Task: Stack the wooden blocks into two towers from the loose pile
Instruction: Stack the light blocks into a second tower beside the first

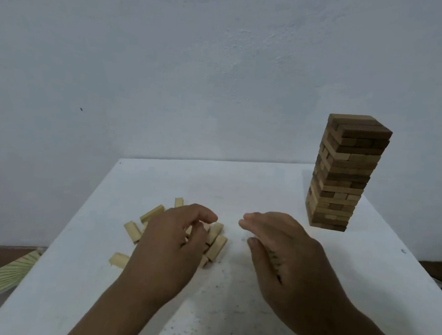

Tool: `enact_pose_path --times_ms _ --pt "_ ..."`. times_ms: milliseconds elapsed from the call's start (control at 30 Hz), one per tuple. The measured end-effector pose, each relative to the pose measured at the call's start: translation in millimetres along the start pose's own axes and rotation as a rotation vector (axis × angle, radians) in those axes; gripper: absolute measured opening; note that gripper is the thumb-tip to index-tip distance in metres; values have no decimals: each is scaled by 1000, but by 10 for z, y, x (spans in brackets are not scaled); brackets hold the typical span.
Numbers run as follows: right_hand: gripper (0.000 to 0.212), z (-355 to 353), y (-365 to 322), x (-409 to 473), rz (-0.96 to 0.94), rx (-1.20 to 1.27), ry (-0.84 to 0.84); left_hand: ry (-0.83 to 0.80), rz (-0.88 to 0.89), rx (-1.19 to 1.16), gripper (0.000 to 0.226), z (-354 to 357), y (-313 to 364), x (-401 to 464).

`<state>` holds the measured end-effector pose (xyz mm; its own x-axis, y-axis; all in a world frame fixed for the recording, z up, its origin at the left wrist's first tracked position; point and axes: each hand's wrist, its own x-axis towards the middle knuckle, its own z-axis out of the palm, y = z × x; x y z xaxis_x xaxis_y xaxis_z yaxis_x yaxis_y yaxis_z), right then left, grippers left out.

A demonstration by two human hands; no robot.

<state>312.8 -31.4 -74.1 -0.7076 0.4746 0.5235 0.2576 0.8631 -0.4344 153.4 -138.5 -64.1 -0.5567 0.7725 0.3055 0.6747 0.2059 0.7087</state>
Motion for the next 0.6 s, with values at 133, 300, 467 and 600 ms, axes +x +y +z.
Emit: enact_pose_path --times_ms 133,300,467,600 --pt "32 236 -222 41 19 5 -163 -64 130 366 33 -30 -344 -129" --pt "47 504 -293 44 74 -32 -391 -187 84 588 49 -33 -567 -361" --pt "34 653 -175 -67 22 -78 -399 -140 135 473 30 -126 -690 -451" --pt "28 723 -97 -119 -70 -96 -316 -84 146 418 25 -124 -719 -488"
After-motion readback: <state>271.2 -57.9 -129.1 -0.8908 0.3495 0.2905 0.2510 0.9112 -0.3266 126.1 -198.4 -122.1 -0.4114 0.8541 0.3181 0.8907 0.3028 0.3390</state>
